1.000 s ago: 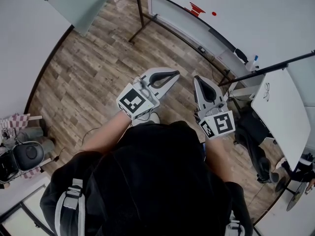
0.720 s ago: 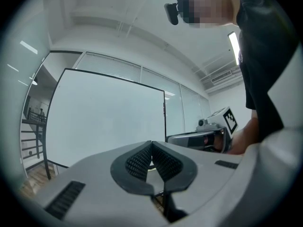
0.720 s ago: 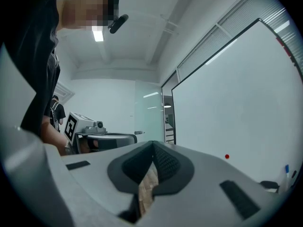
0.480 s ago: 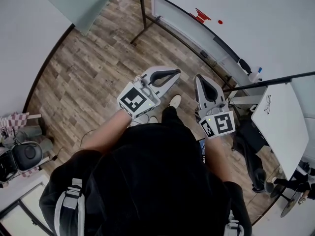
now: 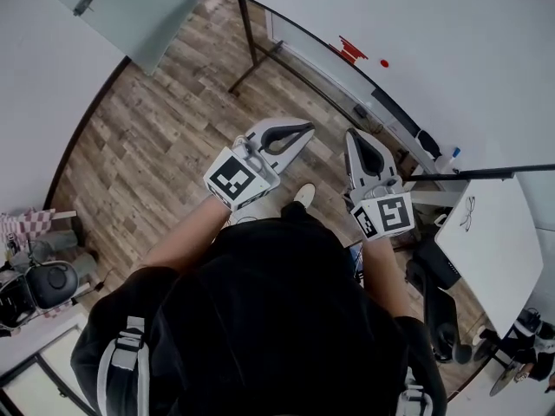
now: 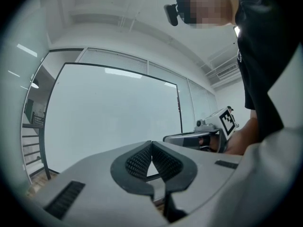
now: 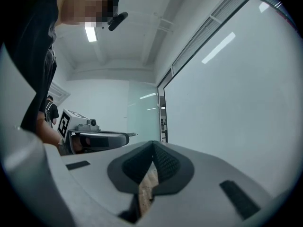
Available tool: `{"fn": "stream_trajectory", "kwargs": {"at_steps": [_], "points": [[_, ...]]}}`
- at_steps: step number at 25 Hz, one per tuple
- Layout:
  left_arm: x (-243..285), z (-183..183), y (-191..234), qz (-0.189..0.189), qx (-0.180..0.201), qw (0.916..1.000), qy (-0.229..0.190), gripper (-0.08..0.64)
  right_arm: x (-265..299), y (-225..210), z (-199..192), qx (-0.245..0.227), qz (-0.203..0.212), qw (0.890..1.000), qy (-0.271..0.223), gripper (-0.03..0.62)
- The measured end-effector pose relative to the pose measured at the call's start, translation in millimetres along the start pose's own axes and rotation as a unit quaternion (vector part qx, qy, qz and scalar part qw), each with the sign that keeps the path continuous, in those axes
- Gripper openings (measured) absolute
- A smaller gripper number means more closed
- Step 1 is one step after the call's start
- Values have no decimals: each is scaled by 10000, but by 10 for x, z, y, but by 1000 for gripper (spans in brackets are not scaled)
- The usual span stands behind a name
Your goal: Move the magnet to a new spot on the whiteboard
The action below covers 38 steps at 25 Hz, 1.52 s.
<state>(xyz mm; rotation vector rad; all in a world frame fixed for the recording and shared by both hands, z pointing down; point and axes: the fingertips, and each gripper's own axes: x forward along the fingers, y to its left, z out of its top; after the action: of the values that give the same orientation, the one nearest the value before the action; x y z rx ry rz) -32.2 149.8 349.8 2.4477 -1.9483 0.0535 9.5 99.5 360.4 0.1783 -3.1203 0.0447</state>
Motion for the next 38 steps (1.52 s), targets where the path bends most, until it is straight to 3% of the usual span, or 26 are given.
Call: {"fn": "stream_trajectory", "kwargs": {"at_steps": [12, 22, 30, 35, 38], "points": [[1075, 38, 453, -104, 109, 9999, 76, 5, 371, -1178, 8, 33, -76, 10000, 4, -5], [1560, -45, 727, -245, 159, 9993, 247, 5, 505, -1734, -86, 6, -391, 9992, 91, -5], [1961, -226, 1229, -850, 40, 9961, 246, 5, 851, -2130, -229, 42, -1002, 9946, 274, -5], [2222, -335, 1624, -1448, -106, 9891, 252, 5, 1162, -2416, -249, 57, -1702, 9849, 325, -5], [2352, -347, 1834, -1952, -181, 9805, 161, 5, 1296, -2563, -265, -7, -2255, 9737, 324, -5]]}}
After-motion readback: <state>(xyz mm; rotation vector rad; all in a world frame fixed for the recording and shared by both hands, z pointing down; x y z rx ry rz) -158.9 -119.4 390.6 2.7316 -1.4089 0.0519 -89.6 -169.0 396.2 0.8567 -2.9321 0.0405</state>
